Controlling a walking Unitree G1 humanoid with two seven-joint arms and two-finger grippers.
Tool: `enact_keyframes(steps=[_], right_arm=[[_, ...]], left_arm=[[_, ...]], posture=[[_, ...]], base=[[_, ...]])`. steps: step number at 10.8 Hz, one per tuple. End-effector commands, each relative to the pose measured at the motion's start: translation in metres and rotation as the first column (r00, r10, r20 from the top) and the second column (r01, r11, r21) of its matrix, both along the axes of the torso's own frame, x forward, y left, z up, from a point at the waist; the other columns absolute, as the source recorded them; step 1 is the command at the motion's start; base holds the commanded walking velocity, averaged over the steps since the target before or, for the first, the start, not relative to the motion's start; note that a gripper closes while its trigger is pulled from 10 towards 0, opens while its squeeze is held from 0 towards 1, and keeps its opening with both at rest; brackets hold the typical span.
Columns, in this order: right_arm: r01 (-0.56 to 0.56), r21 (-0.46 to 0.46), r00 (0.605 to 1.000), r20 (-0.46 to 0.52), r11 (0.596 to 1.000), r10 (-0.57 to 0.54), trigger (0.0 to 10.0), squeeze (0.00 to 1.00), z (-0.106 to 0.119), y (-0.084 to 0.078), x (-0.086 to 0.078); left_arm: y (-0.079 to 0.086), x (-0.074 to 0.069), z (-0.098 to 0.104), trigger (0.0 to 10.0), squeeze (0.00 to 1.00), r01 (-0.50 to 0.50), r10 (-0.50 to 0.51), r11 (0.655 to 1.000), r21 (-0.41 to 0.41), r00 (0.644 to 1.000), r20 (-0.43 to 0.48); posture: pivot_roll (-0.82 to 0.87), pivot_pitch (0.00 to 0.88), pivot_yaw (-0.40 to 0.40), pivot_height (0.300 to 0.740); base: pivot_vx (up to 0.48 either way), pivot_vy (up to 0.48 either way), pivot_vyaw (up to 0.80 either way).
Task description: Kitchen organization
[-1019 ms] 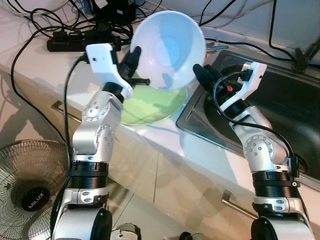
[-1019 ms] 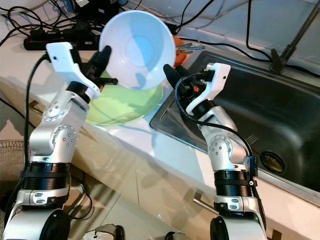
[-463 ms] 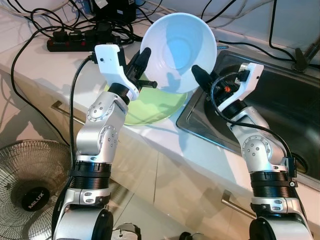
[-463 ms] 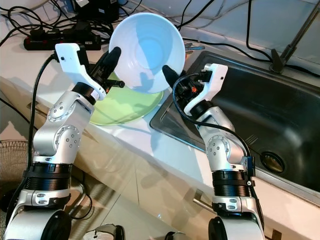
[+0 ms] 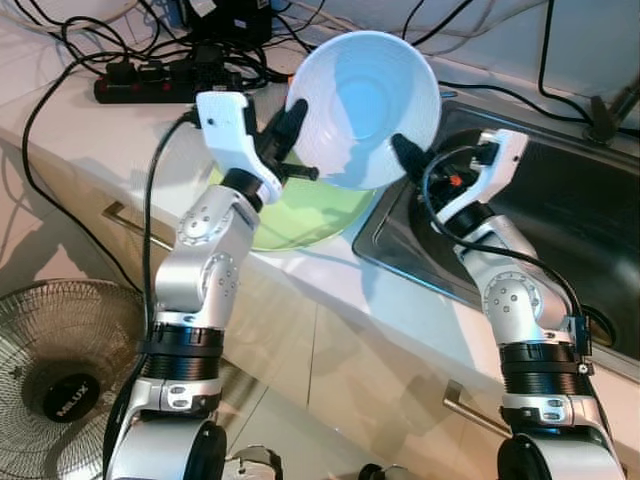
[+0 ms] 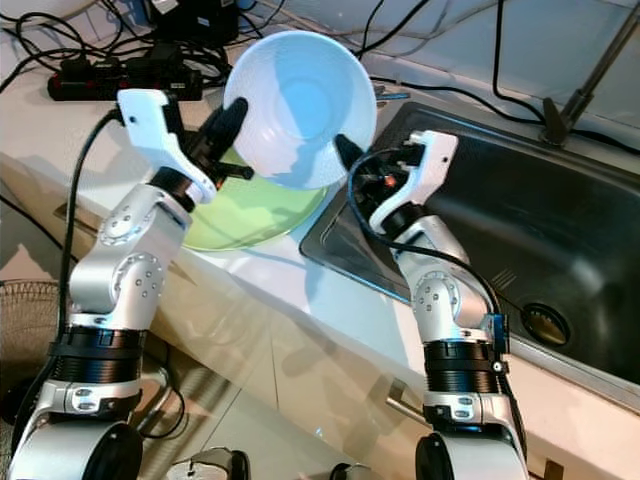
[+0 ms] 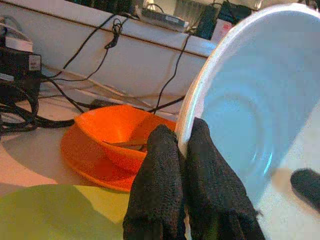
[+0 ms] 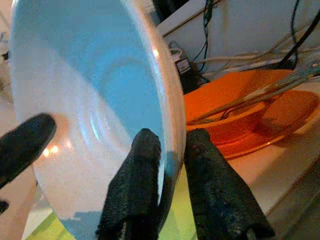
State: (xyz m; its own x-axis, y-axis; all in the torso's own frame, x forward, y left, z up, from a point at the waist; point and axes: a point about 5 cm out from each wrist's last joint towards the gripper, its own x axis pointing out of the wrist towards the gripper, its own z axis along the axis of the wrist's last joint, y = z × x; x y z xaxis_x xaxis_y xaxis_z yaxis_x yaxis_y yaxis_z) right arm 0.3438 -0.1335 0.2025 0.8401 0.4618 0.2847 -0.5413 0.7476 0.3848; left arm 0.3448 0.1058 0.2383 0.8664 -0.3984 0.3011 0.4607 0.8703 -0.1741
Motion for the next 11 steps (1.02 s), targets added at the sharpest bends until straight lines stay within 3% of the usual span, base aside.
enact_keyframes(steps=[1,3,4,7,9,10,11], right_arm=[[-0.014,-0.022,1.0,0.009,1.0,0.014,0.0,0.0,0.002,0.003,0.001],[-0.007,-0.021,1.0,0.004,1.0,0.007,0.0,0.0,0.001,0.003,0.001],[0.0,-0.019,1.0,-0.001,1.0,0.0,0.0,0.0,0.0,0.003,0.002],[0.095,0.014,0.995,-0.019,0.995,-0.095,0.0,0.0,0.001,-0.007,0.008],[0.186,0.071,0.982,-0.022,0.98,-0.185,0.0,0.0,0.007,-0.021,0.013],[0.269,0.147,0.963,-0.03,0.952,-0.268,0.0,0.0,0.013,-0.037,0.016],[0.335,0.197,0.942,-0.039,0.921,-0.334,0.0,0.0,0.015,-0.049,0.017]], left_arm=[[-0.002,-0.003,0.009,10.0,0.0,0.015,-0.015,1.0,-0.001,0.999,0.042],[-0.002,-0.003,0.008,10.0,0.0,0.013,-0.014,1.0,0.006,0.999,0.043],[-0.002,-0.003,0.008,10.0,1.0,0.011,-0.011,1.0,0.008,0.999,0.045],[-0.003,-0.004,0.007,10.0,1.0,0.012,-0.013,1.0,0.012,0.999,0.051],[-0.002,-0.004,0.007,10.0,1.0,0.01,-0.01,1.0,0.011,0.999,0.053],[0.0,-0.004,0.007,10.0,1.0,0.001,-0.001,1.0,0.008,0.999,0.052],[0.001,-0.004,0.006,10.0,0.02,-0.005,0.005,1.0,0.011,0.999,0.048]], posture=[[0.12,0.091,-0.015,0.74],[0.12,0.091,-0.015,0.74],[0.12,0.091,-0.015,0.74],[0.12,0.092,-0.015,0.74],[0.12,0.091,-0.015,0.74],[0.12,0.091,-0.015,0.74],[0.12,0.092,-0.013,0.74]], base=[[0.0,0.0,0.0],[0.0,0.0,0.0],[0.0,0.0,0.0],[0.0,0.0,0.0],[0.0,0.0,0.0],[0.0,0.0,0.0],[0.0,0.0,0.0]])
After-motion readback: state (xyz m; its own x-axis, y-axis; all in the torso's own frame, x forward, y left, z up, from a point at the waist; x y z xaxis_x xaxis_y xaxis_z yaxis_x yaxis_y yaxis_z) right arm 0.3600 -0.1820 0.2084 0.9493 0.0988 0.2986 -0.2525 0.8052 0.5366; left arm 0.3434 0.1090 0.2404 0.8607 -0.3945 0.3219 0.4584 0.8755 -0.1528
